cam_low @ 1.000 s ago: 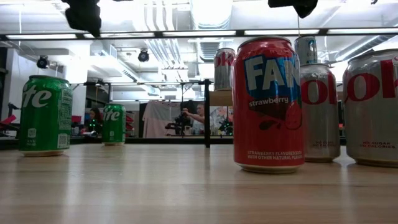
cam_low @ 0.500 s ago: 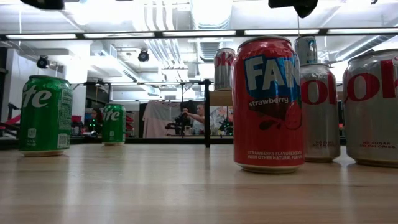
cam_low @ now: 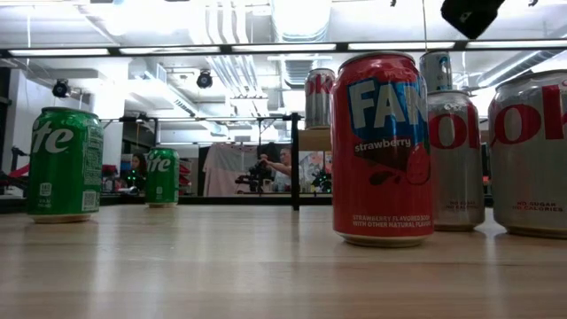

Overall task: Place canned beverage on shelf
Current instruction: Put the left white soda can on the shelf aligned in front of the other white soda can

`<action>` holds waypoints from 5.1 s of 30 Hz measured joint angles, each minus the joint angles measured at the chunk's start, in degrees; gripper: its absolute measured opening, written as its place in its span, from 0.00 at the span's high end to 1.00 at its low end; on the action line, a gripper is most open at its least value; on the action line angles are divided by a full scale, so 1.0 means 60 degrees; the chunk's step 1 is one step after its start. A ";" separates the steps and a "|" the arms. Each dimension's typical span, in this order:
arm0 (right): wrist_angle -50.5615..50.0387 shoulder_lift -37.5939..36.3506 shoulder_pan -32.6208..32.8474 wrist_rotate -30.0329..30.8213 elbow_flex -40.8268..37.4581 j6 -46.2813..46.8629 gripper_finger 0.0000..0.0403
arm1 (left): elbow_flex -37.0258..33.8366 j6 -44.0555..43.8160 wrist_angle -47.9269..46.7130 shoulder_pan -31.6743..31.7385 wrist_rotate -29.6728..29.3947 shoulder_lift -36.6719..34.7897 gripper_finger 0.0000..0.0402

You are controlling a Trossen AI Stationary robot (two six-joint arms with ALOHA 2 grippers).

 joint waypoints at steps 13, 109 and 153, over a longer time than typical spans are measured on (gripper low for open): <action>0.0022 -0.0001 0.0017 0.0004 -0.0004 -0.0908 0.98 | 0.0150 -0.2133 -0.0395 -0.1373 -0.0375 0.1316 0.92; 0.0889 0.1434 0.1747 0.0073 -0.0080 -0.0299 0.98 | 0.1159 -0.3028 -0.2269 -0.3072 -0.3416 0.2744 0.06; 0.0889 0.1438 0.1747 0.0073 -0.0080 -0.0218 0.98 | -0.1417 -0.4141 -0.1503 -0.2970 -0.3643 0.2744 0.07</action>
